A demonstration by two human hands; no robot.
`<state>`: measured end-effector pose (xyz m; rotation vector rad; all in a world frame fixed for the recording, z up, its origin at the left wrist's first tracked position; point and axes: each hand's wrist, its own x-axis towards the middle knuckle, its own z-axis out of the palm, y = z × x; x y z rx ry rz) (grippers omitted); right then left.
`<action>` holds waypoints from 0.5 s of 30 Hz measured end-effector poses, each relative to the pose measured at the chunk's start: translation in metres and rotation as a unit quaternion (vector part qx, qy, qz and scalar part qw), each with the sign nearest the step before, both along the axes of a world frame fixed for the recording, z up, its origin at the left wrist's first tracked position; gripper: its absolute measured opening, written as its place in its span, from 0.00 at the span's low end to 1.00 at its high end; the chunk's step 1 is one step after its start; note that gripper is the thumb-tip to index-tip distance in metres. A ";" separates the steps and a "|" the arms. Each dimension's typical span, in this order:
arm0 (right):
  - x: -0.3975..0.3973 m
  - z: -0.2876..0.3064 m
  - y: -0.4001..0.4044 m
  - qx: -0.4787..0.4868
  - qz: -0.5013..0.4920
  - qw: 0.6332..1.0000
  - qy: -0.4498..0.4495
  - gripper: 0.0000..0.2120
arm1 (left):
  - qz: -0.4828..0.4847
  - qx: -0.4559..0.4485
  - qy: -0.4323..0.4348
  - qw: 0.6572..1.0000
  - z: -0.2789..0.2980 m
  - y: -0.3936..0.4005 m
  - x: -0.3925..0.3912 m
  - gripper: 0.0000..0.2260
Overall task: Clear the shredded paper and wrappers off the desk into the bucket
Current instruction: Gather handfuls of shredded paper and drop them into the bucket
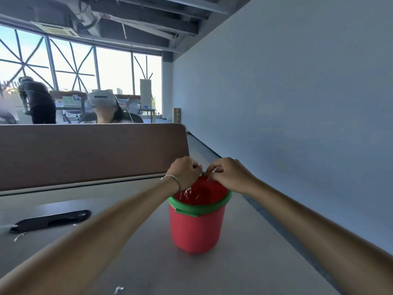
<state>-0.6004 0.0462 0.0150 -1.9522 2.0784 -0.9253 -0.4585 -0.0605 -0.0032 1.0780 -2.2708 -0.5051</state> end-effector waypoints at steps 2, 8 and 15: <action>-0.002 -0.001 0.004 0.004 -0.003 1.000 0.008 0.10 | -0.010 -0.010 -0.022 1.000 -0.002 0.000 -0.003 0.17; -0.002 -0.002 0.013 -0.002 -0.002 0.999 0.039 0.09 | -0.058 -0.020 -0.101 0.993 0.001 0.007 0.005 0.08; 0.010 -0.003 0.023 -0.009 -0.004 0.996 0.084 0.12 | -0.072 -0.091 -0.226 0.967 0.006 0.020 0.019 0.10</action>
